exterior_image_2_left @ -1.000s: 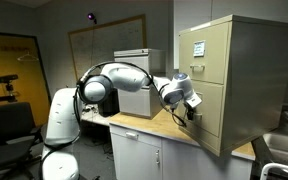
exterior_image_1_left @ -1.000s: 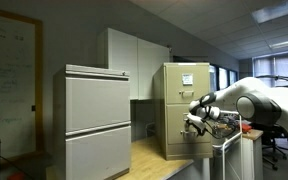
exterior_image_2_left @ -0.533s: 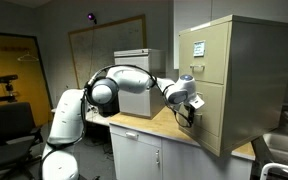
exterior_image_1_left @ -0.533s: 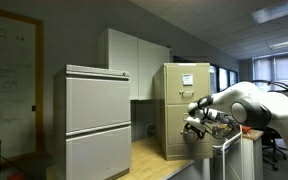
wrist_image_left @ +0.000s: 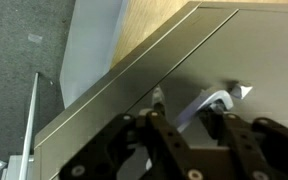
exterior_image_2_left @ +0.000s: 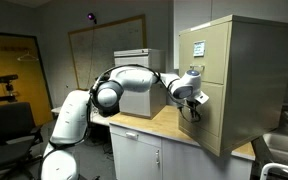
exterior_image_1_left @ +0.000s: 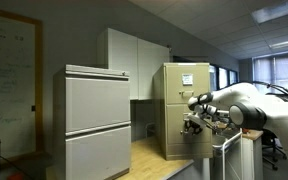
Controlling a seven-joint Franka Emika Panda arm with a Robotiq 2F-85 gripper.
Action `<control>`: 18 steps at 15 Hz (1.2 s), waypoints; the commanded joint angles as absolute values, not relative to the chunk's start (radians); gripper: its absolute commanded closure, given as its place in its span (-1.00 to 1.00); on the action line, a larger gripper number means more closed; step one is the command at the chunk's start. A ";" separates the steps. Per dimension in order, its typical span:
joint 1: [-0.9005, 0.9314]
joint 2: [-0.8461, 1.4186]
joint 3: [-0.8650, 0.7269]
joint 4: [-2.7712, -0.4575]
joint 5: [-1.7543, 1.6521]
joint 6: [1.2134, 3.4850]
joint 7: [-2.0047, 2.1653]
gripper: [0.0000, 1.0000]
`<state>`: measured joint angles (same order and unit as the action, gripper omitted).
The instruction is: Open the bottom drawer of the right cabinet
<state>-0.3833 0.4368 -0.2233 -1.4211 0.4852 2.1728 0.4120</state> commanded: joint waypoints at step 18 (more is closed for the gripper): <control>-0.297 0.263 -0.151 -1.795 0.432 2.498 0.260 0.70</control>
